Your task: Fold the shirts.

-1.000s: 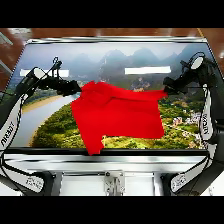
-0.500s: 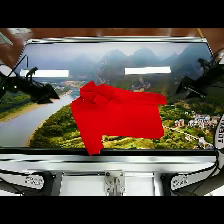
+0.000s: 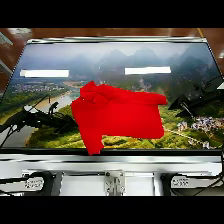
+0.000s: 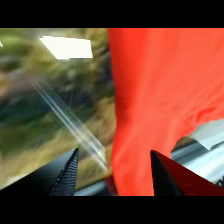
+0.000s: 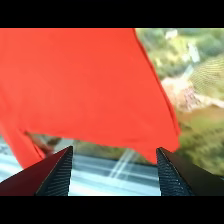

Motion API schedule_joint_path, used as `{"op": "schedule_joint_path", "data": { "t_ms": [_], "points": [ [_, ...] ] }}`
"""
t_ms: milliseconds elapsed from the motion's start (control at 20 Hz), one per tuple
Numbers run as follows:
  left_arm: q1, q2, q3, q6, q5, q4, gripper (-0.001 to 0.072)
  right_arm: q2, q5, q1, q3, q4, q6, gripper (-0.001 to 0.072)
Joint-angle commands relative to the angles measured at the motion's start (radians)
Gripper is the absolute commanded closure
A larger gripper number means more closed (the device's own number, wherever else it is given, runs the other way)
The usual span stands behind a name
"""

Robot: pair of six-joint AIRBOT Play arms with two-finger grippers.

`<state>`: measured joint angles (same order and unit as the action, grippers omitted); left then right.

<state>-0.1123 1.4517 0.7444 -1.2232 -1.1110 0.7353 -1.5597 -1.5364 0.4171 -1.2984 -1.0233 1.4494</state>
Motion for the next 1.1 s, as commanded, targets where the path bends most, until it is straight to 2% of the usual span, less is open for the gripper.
{"op": "schedule_joint_path", "data": {
  "t_ms": [0,50,100,150,200,250,400,550,750,900,950,1050],
  "points": [
    [0.105,0.036,-0.038,0.026,0.146,-0.097,0.0191,0.006,0.035,0.003,0.039,0.027,-0.007,0.0089],
    [0.128,0.048,-0.037,0.026,0.161,-0.111,0.0193,0.006,0.031,0.003,0.039,0.025,-0.007,0.0084],
    [0.148,0.059,-0.037,0.026,0.169,-0.116,0.0226,0.006,0.031,0.003,0.039,0.007,-0.006,0.0015],
    [0.161,0.067,-0.037,0.026,0.169,-0.116,0.038,0.006,0.029,0.003,0.04,-0.023,-0.001,0.0015],
    [0.165,0.069,-0.037,0.026,0.166,-0.116,0.0568,0.006,0.025,0.003,0.048,-0.062,0.009,0.0015],
    [0.163,0.067,-0.036,0.029,0.154,-0.116,0.0667,0.006,0.013,0.003,0.072,-0.095,0.012,0.0015],
    [0.133,0.065,-0.01,0.084,0.089,-0.115,0.0668,0.006,0.027,-0.019,0.213,-0.079,-0.011,0.0017],
    [0.098,0.036,0.02,0.086,0.039,-0.11,0.0668,0.002,0.117,-0.076,0.342,-0.07,-0.071,0.0017],
    [0.088,-0.037,0.026,0.086,0.027,-0.1,0.0668,-0.051,0.192,-0.083,0.376,0.023,-0.057,0.0018],
    [0.088,-0.069,0.026,0.086,0.026,-0.1,0.0669,-0.079,0.227,-0.132,0.376,0.024,-0.035,0.0038],
    [0.088,-0.074,0.026,0.086,0.025,-0.1,0.0668,-0.087,0.246,-0.156,0.376,0.023,-0.026,0.0138],
    [0.088,-0.086,0.027,0.086,0.025,-0.099,0.0669,-0.086,0.261,-0.187,0.371,0.029,-0.025,0.0624]
  ]
}}
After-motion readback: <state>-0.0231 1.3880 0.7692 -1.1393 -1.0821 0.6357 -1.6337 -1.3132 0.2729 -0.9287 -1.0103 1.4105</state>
